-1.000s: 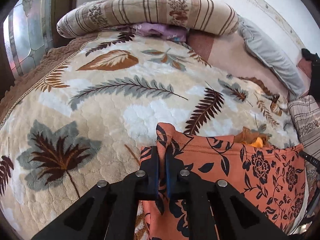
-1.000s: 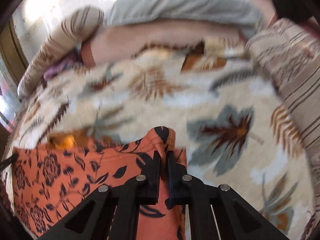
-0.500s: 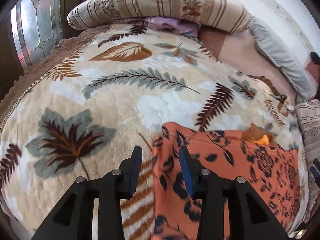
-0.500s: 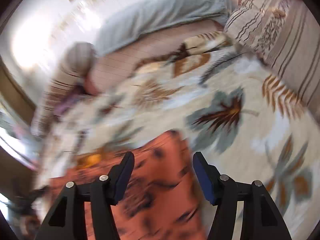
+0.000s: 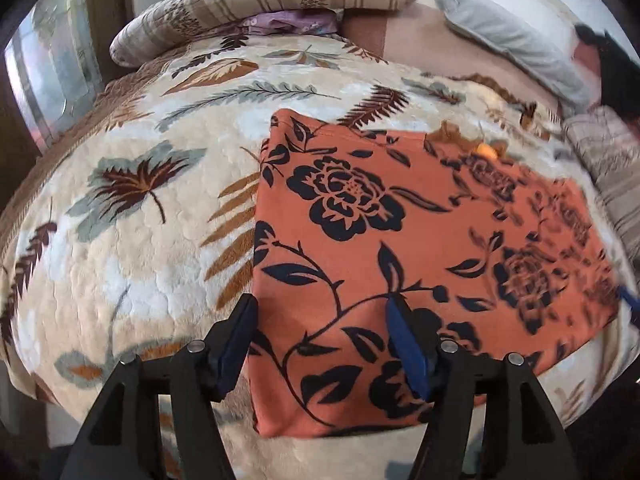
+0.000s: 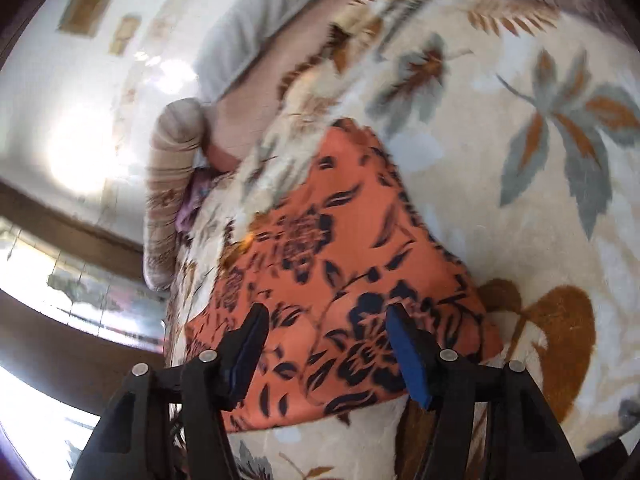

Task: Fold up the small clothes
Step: 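Release the hem and press the folded blouse flat with both grippers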

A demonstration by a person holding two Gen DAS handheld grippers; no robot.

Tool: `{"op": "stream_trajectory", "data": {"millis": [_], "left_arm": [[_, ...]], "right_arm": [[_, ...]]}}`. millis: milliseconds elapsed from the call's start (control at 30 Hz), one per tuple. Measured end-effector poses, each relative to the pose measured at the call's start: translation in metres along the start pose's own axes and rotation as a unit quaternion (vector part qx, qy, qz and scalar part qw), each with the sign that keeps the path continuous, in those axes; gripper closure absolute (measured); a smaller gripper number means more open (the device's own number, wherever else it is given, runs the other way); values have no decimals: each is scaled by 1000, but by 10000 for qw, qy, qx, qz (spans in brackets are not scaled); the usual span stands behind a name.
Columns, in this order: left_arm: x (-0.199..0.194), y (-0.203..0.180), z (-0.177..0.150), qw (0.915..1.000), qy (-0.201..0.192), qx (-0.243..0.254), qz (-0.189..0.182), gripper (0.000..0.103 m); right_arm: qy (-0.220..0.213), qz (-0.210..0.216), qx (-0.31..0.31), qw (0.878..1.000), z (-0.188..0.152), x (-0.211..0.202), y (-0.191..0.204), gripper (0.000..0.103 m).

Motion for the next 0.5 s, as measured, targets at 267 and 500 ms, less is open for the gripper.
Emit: {"op": "stream_trajectory", "data": {"millis": [267,500], "left_arm": [[6,11,-15,9993,254,-266,-59,35],[0,1,-8,9996,5,-193,-197,34]], "right_arm": [[212,-414,326,9984,-23,-7,-27,46],[519,-166,-493,9973,26,48,44,39]]}}
Point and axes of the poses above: each gripper's, at about its wrist camera, not at the fingertips, and x roughly the way its jaws point, y to its left, z to its top, the point moved 10 cm from there along x, roughly the way its jaws point, and after that the axes turned 5 degrees about y, right-handed, at the moved point
